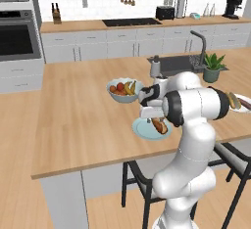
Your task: Place one bun and one sausage from the bowl on each plate.
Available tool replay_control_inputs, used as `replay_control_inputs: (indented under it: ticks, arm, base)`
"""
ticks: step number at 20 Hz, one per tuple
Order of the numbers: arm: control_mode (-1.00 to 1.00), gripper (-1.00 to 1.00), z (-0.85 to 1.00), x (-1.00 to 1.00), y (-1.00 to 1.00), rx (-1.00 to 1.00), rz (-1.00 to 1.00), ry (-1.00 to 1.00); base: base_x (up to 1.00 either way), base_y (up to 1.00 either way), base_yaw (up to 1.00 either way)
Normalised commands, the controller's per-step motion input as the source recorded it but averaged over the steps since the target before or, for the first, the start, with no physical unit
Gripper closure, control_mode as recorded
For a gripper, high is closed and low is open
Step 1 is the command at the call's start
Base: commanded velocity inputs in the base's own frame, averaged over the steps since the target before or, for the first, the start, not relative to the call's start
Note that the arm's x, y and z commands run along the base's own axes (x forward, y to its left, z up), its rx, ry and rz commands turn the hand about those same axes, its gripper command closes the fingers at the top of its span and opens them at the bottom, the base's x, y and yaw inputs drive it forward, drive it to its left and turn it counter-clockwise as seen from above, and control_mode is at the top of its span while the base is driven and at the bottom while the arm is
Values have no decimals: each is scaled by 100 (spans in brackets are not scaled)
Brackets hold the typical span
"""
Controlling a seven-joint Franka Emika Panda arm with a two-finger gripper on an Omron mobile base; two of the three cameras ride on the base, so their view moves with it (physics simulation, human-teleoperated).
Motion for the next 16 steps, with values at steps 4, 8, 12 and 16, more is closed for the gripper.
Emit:
replay_control_inputs:
  ticks: [4, 8, 12, 16]
  arm:
    - [-100, -100, 14, -13, 0, 0, 0, 0]
    - [-100, -100, 61, -59, 8, 0, -9, 0]
    - [-100, -100, 57, -79, 2, 0, -9, 2]
    - [-100, -100, 36, -100, 26, 0, -7, 2]
  base:
    - [0, 0, 0]
    - [0, 0, 0]
    - [0, 0, 0]
    - [0, 0, 0]
